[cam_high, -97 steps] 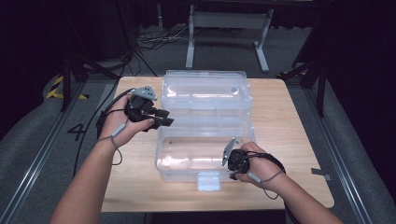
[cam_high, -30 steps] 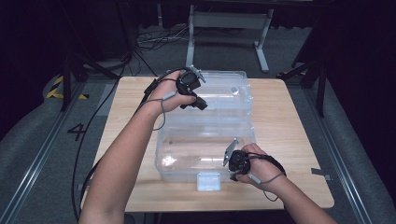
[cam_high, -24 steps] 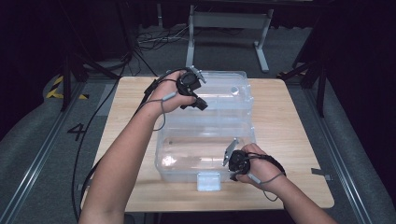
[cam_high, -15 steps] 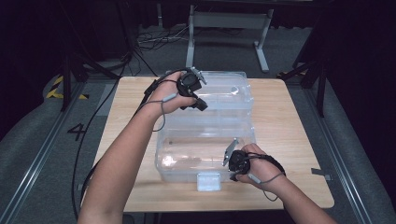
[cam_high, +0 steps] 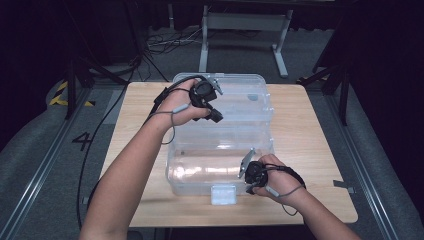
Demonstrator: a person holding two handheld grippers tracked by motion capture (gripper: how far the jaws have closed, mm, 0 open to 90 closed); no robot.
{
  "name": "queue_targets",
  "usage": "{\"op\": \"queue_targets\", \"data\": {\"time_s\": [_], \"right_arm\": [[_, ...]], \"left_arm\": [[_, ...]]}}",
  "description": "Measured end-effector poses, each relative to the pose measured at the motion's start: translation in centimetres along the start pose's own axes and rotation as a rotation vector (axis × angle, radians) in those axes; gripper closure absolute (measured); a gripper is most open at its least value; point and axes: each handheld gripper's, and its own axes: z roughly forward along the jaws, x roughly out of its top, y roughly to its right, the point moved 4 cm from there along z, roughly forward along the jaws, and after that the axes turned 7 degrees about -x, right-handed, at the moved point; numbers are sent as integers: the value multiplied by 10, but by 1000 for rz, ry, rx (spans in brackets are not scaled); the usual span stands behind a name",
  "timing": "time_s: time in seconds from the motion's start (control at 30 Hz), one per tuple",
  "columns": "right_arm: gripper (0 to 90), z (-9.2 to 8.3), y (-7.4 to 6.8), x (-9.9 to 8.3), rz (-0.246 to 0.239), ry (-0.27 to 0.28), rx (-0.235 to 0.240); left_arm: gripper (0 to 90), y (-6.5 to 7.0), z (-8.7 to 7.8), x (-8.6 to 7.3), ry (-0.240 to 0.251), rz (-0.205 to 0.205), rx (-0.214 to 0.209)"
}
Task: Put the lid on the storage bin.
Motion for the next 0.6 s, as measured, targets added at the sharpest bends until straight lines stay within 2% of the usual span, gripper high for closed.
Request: {"op": "queue_targets", "data": {"time_s": [0.1, 0.13, 0.23, 0.4, 0.53, 0.6], "right_arm": [[820, 0, -1, 0, -6, -1, -10], [819, 0, -1, 0, -22, 0, -21], [817, 0, -3, 1, -21, -10, -29], [813, 0, -3, 1, -21, -9, -30], [813, 0, -4, 1, -46, -13, -55], [813, 0, -5, 1, -41, -20, -58]], "left_arm": [[856, 7, -1, -1, -5, 5, -3], [855, 8, -2, -1, -9, 5, -5], [856, 11, -2, -2, -5, 4, -16], [857, 16, -3, -4, -8, 16, -8], [860, 21, -3, -5, -11, 25, -16], [861, 24, -3, -5, -17, 27, -22]]}}
